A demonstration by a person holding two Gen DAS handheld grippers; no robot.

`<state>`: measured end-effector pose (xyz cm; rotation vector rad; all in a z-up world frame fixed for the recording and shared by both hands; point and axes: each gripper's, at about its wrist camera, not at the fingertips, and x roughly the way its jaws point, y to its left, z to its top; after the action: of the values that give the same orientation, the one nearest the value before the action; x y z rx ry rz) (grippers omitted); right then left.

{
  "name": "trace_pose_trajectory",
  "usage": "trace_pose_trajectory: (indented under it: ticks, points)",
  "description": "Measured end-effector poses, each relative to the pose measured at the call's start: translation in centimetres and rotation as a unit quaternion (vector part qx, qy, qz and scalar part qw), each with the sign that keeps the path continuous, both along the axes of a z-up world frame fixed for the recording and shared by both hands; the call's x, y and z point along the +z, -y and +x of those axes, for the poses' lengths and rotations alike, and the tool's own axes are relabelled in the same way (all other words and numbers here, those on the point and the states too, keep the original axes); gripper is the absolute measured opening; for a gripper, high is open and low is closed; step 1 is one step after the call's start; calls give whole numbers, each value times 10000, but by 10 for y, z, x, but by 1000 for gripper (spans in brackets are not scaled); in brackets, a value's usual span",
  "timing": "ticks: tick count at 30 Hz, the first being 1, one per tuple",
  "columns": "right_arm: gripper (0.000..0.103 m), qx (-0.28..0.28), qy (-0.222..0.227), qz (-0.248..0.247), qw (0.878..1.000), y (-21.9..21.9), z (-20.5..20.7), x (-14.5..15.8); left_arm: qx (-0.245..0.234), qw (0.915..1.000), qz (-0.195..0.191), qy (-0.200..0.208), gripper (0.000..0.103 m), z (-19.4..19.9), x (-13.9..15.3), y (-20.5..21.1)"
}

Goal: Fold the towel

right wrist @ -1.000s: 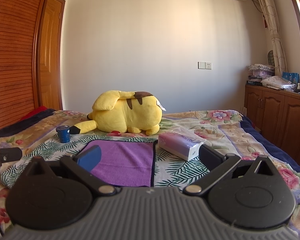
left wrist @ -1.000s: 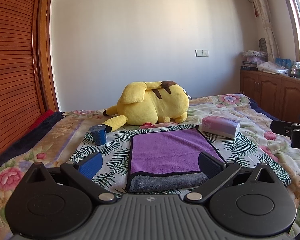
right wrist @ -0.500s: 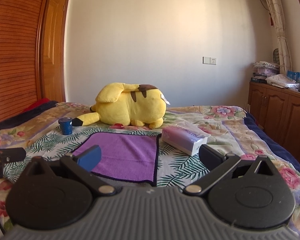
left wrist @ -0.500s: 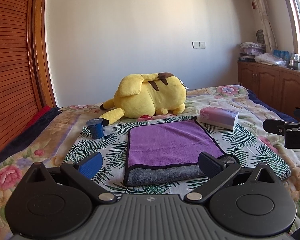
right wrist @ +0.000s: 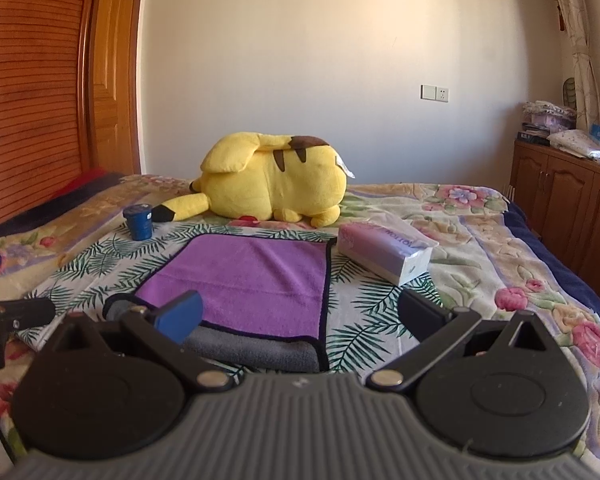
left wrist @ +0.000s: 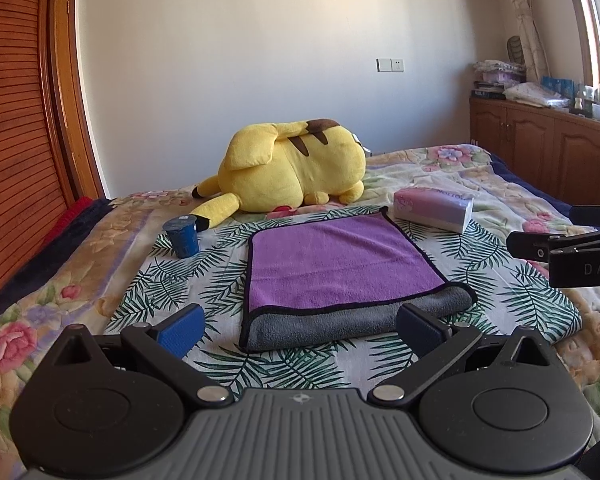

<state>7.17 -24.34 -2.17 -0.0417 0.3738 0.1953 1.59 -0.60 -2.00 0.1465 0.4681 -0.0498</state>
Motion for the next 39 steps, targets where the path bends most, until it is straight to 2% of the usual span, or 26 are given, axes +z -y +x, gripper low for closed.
trace_pose_trajectory:
  ticks: [6, 28, 39]
  points:
    - [103, 43, -79, -39, 10000, -1, 5, -2, -145, 9998, -61, -123, 87, 4, -3, 0]
    - [103, 287, -225, -251, 9990, -5, 35, -9, -309, 9990, 127, -298, 86, 36, -6, 4]
    - [103, 340, -395, -357, 9980, -7, 60, -18, -415, 9977, 167, -503, 76, 62, -14, 0]
